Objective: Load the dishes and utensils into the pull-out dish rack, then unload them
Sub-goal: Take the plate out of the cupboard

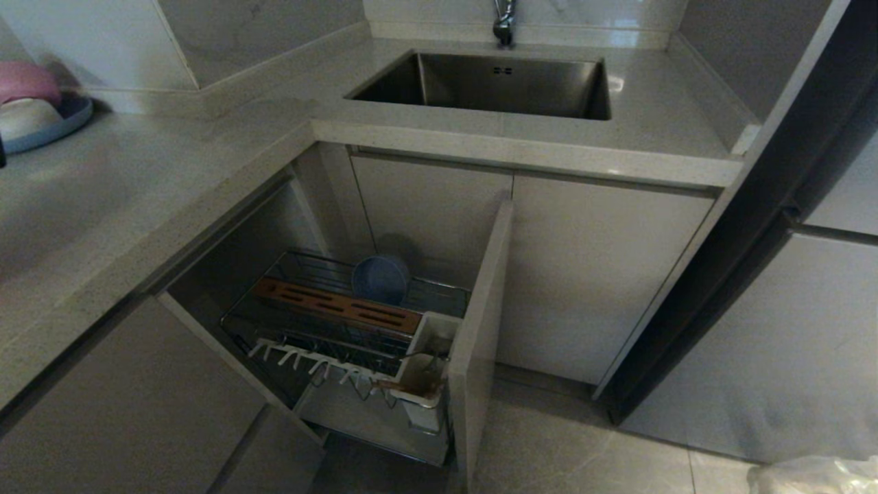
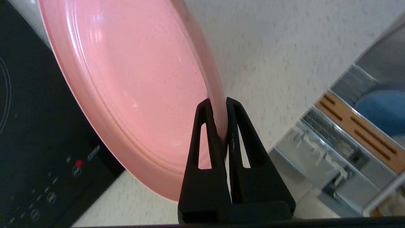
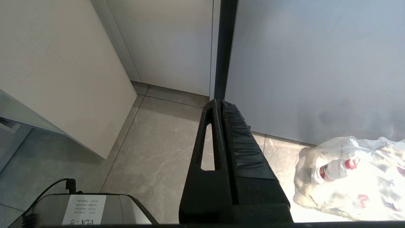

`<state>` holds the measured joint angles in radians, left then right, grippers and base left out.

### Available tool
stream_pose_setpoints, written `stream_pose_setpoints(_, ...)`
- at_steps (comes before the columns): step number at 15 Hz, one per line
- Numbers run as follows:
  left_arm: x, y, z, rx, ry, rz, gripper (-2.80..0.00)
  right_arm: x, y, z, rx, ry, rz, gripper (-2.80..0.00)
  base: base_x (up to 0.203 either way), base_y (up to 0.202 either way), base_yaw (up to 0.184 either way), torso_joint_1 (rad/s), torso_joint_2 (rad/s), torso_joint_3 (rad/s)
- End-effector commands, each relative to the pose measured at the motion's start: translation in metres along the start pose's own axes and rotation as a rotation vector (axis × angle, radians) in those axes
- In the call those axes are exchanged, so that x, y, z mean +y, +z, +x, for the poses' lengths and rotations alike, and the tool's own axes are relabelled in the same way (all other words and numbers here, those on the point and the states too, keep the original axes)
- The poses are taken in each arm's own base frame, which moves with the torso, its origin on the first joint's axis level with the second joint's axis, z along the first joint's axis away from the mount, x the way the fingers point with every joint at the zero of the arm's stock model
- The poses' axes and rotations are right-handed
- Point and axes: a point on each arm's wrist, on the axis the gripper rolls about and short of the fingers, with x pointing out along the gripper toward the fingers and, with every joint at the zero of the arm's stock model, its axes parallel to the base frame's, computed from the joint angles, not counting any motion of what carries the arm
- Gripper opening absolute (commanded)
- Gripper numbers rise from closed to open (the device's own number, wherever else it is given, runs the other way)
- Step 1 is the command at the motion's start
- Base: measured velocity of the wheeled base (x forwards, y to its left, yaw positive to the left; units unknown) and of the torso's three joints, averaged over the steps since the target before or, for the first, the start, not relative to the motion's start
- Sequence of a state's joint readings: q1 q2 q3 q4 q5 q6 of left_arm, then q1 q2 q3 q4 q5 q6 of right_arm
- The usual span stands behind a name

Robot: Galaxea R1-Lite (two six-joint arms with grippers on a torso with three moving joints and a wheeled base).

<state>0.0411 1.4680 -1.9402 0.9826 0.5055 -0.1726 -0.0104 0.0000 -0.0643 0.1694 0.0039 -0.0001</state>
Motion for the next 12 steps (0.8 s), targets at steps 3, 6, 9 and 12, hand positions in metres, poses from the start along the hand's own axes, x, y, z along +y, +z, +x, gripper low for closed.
stream_pose_setpoints(3, -0.011, 0.006, 0.021, -0.009, 0.016, -0.006, -2.80, 0.000, 0.000, 0.000, 0.001, 0.000, -0.001, -2.80, 0.000, 0.000, 0.000, 0.000, 0.00, 0.000)
stream_pose_setpoints(6, -0.017, 0.010, 0.033, -0.016, 0.034, -0.002, -2.80, 0.000, 0.000, 0.000, 0.001, 0.000, -0.001, -2.80, 0.000, 0.000, 0.000, 0.000, 0.00, 0.000)
stream_pose_setpoints(9, -0.023, 0.009, 0.046, 0.010, 0.041, 0.042, -2.80, 0.000, 0.000, 0.000, 0.001, 0.000, -0.001, -2.80, 0.000, 0.000, 0.000, 0.000, 0.00, 0.000)
stream_pose_setpoints(12, -0.029, 0.008, 0.057, 0.032, 0.046, 0.059, -2.80, 0.000, 0.000, 0.000, 0.001, 0.000, 0.000, -2.80, 0.000, 0.000, 0.000, 0.000, 0.00, 0.000)
